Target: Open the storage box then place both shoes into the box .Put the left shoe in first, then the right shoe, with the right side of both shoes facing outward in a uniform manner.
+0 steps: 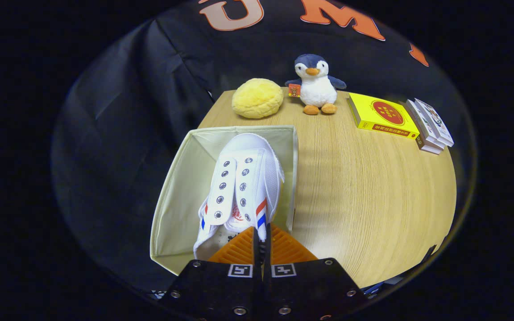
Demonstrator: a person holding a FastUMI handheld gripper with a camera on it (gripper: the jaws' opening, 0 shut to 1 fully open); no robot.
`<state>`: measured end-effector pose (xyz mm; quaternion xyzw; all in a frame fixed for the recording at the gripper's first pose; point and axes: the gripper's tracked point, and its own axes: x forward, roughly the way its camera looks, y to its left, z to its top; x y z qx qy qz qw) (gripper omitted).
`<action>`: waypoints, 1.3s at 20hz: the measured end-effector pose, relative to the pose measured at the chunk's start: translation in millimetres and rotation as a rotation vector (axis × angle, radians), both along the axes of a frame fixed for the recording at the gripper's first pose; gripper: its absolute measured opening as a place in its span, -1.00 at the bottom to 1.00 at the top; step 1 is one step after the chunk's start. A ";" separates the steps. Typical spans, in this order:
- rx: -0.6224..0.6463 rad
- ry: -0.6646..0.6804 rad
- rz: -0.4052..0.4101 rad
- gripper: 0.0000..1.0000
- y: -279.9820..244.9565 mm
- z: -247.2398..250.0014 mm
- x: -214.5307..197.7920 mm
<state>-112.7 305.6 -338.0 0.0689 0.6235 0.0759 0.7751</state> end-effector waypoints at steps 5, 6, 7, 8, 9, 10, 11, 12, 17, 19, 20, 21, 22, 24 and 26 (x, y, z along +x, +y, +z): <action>-0.099 0.026 -0.005 -0.96 -1.1 -13.3 -6.3; -0.110 0.038 -0.004 -0.95 -1.3 -16.0 -8.6; -0.116 0.056 -0.001 -0.95 -0.2 -20.8 -10.1; -0.124 0.070 0.001 -0.95 0.5 -22.9 -10.8; -0.130 0.078 0.003 -0.95 0.1 -26.8 -11.2; -0.135 0.082 0.000 -0.95 -0.2 -28.8 -12.5; -0.134 0.088 -0.011 -0.95 2.3 -28.5 -15.2; -0.139 0.091 -0.013 -0.95 1.9 -29.2 -15.7; -0.120 0.100 0.009 -0.87 7.9 -31.8 -18.9; -0.075 0.096 -0.004 -0.58 12.4 -23.0 -17.7; -0.052 0.083 -0.012 -0.52 12.4 -16.3 -12.8; -0.021 0.066 -0.022 -0.45 13.3 -8.5 -8.8; 0.014 0.050 -0.033 -0.44 14.2 -0.2 -4.6; 0.066 0.005 -0.047 -0.34 8.8 17.3 5.7; 0.077 -0.055 -0.043 -0.22 -7.1 32.3 16.1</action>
